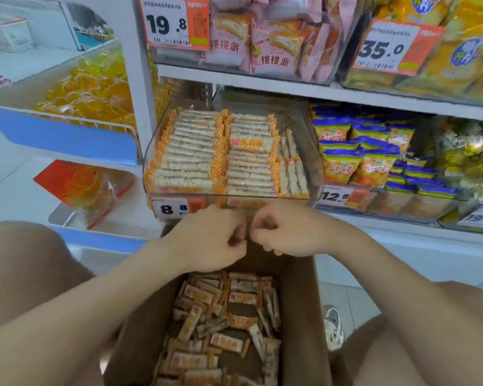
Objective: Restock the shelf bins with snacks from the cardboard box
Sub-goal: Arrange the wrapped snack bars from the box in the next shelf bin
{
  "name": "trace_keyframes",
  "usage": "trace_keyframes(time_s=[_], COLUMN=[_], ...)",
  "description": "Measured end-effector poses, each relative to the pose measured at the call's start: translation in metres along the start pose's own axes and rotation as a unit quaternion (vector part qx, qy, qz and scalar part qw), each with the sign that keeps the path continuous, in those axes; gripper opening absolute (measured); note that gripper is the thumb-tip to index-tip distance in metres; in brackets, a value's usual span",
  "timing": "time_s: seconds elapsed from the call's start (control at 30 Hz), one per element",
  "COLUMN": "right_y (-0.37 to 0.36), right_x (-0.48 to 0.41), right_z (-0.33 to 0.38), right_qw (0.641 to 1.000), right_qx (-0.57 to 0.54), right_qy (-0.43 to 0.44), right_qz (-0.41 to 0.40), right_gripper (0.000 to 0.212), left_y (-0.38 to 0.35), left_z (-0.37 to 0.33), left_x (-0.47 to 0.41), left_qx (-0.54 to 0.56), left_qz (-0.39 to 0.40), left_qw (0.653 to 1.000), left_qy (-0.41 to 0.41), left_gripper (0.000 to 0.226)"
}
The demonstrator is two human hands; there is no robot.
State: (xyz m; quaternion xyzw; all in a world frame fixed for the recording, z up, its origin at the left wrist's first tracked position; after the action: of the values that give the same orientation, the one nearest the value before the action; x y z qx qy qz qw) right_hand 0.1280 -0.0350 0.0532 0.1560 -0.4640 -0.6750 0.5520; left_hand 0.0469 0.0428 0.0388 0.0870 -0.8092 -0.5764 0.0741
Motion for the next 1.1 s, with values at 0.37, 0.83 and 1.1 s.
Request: trace_keyframes(time_s=[0.37,0.83,1.1], right_y=[-0.189,-0.289,-0.341], right_x=[-0.047,-0.138,-0.143], right_z=[-0.124,-0.217,-0.237], right_qw=[0.985,0.976,0.960], right_qx=[0.012,0.019,0.081], right_qy=[-0.158,-0.210,-0.250], right_qz=[0.063,0.059,0.093], right_gripper=[0.024,0.055,0.094], left_y=[-0.224,-0.331,-0.379], left_z=[0.099,0.170,0.204], left_x=[0.017,-0.020,-0.021], left_qx=[0.000,0.053,0.029], left_qz=[0.200,0.149,0.229], left_qw=[0.964,0.950,0.931], left_qy=[0.177,0.271,0.283], left_gripper=[0.016,0.067,0.069])
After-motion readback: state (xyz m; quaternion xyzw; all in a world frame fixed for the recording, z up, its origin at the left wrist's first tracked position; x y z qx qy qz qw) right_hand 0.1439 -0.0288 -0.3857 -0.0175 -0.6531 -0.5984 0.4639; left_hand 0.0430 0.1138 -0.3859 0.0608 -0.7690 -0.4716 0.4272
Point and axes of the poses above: each hand's wrist, its own x-axis away from the middle knuckle, its own y-axis out of the back of the hand, z = x × y, the point moved 9 cm from there along -x, towards the middle knuckle, and after that the axes turned 3 degrees about -x, right-handed, at the moved point
